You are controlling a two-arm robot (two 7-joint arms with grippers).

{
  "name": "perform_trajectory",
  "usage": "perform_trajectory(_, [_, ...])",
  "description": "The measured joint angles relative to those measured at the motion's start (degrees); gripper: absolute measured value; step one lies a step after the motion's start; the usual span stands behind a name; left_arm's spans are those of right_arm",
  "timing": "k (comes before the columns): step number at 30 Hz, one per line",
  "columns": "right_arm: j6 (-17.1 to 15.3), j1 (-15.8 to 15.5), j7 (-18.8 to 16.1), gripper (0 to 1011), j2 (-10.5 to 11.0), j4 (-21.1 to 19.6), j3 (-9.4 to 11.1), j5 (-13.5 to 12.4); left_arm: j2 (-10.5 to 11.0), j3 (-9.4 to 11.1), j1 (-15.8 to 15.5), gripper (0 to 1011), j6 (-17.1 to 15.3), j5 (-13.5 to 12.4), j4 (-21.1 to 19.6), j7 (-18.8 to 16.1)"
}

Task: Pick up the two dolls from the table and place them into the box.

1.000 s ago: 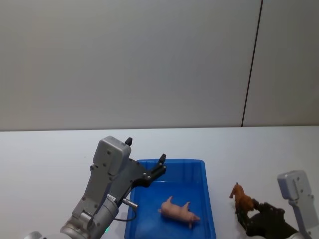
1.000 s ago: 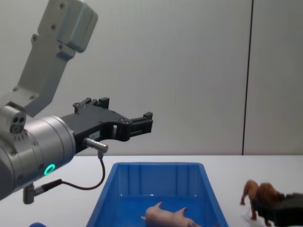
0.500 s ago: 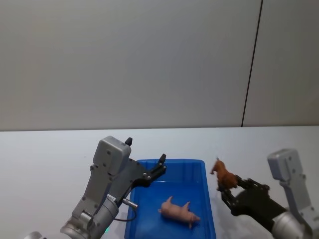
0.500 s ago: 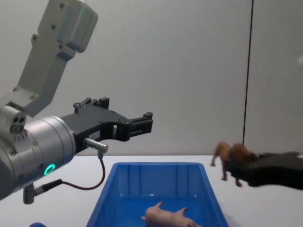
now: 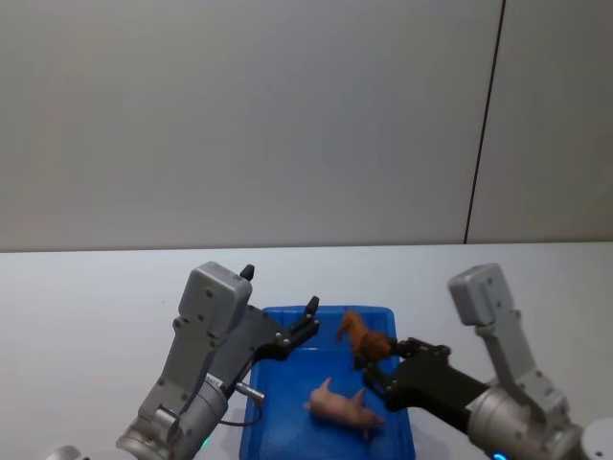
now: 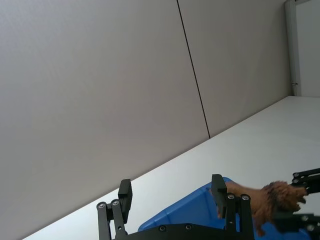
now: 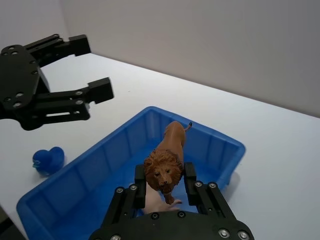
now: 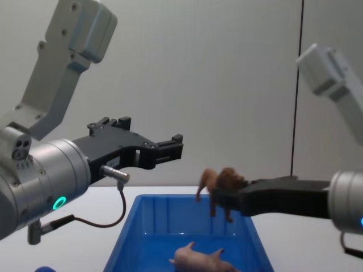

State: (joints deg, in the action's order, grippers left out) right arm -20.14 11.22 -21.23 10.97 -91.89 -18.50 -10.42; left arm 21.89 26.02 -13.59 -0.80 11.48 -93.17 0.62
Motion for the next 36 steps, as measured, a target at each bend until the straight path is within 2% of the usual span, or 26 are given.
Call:
perform_trajectory(3, [-0.7,0.9,-1.3,477,-0.8,1.1,-0.6,0.3,0.0,0.0,0.0,1001,0.0,0.0,0.0,0.0])
perform_trajectory(5, [-1.0,1.4,-2.1,577,-1.2,1.9,-0.9,0.4,0.0,0.0,0.0,1001,0.0,0.0,0.0,0.0])
perform_trajectory(7, [-1.2,1.6,-2.5,597,-1.4,2.3,-1.1,0.5,0.0,0.0,0.0,1001,0.0,0.0,0.0,0.0])
perform_trajectory(9, [-1.5,1.9,-3.1,682,-1.5,2.7,-1.3,0.6,0.0,0.0,0.0,1001,0.0,0.0,0.0,0.0])
perform_trajectory(19, [-0.7,1.2,-3.2,978,-0.6,2.6,-0.9,-0.3,0.0,0.0,0.0,1001,0.0,0.0,0.0,0.0])
perform_trajectory(23, [0.6,0.1,-2.5,1001,0.5,1.6,-0.2,-1.5,0.0,0.0,0.0,1001,0.0,0.0,0.0,0.0])
perform_trajectory(36, [5.5,-5.4,0.8,1001,6.3,-2.5,3.6,-6.7,0.0,0.0,0.0,1001,0.0,0.0,0.0,0.0])
